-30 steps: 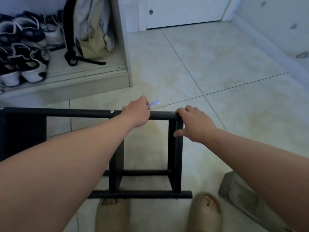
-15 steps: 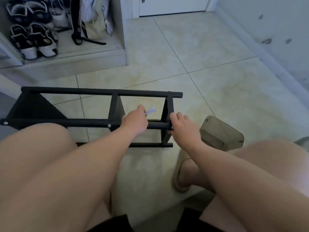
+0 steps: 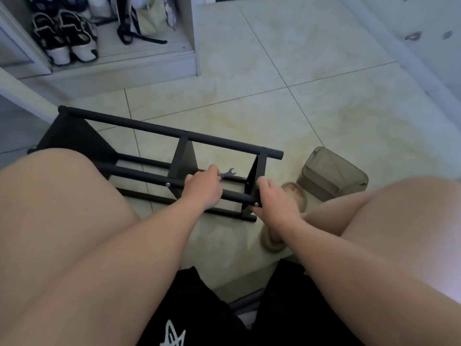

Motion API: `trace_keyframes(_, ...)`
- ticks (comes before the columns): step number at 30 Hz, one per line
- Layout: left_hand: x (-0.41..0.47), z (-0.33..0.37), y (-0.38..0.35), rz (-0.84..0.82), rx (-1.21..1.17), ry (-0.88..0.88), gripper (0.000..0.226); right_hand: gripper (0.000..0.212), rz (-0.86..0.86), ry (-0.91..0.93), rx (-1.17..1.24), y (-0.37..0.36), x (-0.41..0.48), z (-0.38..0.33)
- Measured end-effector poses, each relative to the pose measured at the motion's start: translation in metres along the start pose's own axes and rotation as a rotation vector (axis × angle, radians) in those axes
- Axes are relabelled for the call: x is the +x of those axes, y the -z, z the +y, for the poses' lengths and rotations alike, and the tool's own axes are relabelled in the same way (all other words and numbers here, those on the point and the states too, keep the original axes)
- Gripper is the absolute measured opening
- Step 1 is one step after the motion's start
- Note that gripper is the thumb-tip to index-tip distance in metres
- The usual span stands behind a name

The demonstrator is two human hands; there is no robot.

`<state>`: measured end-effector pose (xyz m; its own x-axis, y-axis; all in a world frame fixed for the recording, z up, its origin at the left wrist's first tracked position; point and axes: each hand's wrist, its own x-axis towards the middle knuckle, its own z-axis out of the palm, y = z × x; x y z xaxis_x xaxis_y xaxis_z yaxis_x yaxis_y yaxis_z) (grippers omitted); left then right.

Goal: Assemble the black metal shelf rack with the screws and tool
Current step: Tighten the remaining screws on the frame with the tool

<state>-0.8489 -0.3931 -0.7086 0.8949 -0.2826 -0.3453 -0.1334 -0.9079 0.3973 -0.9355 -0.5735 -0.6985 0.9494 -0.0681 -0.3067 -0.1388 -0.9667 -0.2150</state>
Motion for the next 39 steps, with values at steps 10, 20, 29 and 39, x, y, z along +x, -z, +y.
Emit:
trace_keyframes(10, -0.026, -0.001, 0.006, -0.253, 0.109, 0.105, 0.016, 0.145, -0.150, -0.026, -0.135, 0.012, -0.019, 0.000)
trace_keyframes(20, -0.034, 0.010, 0.018, -0.455, 0.104, 0.100, 0.026, 0.170, -0.272, 0.090, -0.285, 0.002, -0.014, 0.007)
trace_keyframes(29, -0.023, 0.015, 0.014, -0.521, -0.012, 0.021, 0.018, 0.168, -0.305, 0.109, -0.296, 0.008, -0.012, 0.007)
trace_keyframes(39, -0.013, 0.025, 0.001, -0.548, -0.085, -0.033, 0.017, 0.165, -0.313, 0.099, -0.262, 0.011, -0.015, 0.003)
